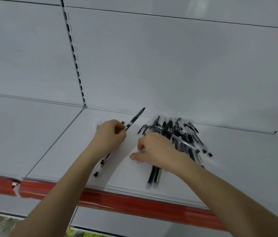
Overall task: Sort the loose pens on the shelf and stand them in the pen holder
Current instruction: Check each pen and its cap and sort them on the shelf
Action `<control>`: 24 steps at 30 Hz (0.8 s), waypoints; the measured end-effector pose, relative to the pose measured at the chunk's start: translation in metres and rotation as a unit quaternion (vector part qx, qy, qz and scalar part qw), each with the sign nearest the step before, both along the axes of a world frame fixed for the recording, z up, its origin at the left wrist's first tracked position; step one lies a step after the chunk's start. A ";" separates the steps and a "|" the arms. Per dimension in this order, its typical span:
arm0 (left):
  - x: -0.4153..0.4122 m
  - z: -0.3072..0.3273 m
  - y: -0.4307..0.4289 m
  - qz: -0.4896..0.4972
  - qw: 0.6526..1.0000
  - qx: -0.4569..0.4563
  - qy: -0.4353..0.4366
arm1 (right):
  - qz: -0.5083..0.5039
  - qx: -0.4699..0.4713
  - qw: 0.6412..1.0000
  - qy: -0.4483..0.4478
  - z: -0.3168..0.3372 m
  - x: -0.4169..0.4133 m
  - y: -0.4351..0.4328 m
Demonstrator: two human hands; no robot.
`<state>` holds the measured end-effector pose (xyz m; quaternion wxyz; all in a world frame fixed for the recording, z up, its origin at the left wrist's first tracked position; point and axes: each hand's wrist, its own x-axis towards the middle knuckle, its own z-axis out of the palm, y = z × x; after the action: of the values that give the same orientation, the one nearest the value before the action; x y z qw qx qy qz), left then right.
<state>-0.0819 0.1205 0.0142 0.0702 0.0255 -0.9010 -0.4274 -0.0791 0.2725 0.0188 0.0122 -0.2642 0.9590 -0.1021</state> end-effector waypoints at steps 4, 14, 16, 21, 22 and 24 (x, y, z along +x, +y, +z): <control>0.015 0.008 -0.001 -0.003 0.993 0.115 0.011 | 0.010 -0.064 0.997 -0.043 -0.002 -0.001 0.000; 0.035 0.019 0.011 -0.026 0.984 0.149 0.097 | -0.083 -0.546 0.821 -0.143 0.051 -0.002 0.041; 0.037 0.022 0.015 -0.046 0.982 0.149 0.110 | -0.059 -0.549 0.827 -0.105 0.061 -0.001 0.050; 0.042 0.027 0.024 -0.085 0.977 0.154 0.123 | -0.028 -0.540 0.838 -0.071 0.074 0.003 0.070; 0.043 0.029 0.025 -0.094 0.976 0.148 0.127 | -0.030 -0.546 0.834 -0.069 0.076 0.004 0.073; 0.044 0.030 0.027 -0.108 0.976 0.136 0.134 | -0.034 -0.557 0.827 -0.072 0.079 0.006 0.078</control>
<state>-0.0375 0.1474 0.0440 0.1399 -0.1197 -0.8141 -0.5507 -0.0733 0.3508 0.0979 -0.0717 -0.1851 0.7440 -0.6380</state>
